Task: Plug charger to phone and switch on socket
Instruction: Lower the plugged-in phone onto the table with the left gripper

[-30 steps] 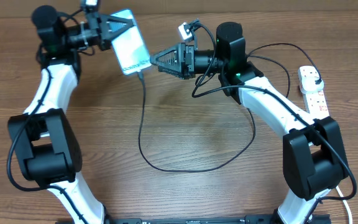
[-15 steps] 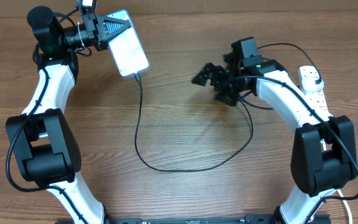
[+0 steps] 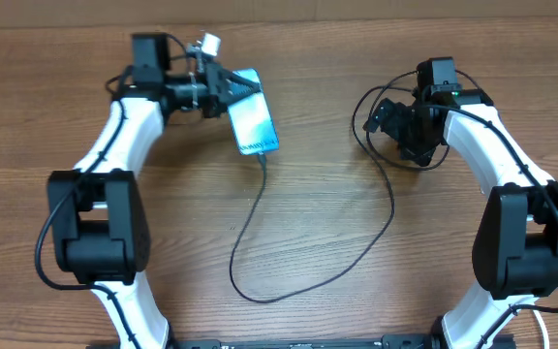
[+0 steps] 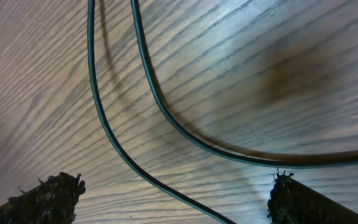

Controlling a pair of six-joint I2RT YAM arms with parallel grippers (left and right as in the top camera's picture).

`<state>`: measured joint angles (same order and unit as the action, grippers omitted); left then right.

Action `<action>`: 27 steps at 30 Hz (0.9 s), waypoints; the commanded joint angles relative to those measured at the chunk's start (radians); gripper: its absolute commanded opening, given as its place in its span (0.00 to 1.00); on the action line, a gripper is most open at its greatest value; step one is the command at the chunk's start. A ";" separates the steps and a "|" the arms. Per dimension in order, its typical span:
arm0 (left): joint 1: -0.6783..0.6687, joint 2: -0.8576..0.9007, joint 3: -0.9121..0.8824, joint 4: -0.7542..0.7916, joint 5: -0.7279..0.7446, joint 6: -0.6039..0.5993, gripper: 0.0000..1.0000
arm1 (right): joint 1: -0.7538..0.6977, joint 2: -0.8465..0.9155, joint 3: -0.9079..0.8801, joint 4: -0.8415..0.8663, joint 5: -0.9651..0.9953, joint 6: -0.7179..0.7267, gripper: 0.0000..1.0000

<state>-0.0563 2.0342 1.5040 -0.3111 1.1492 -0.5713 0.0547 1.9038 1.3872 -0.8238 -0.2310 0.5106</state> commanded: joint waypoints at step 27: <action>-0.208 0.288 0.010 -0.021 -0.375 -0.027 0.04 | 0.001 -0.030 0.008 0.021 -0.051 -0.097 1.00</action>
<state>-0.2604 2.2932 1.5040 -0.3370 0.8169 -0.6041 0.0551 1.9038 1.3872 -0.8047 -0.2775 0.4210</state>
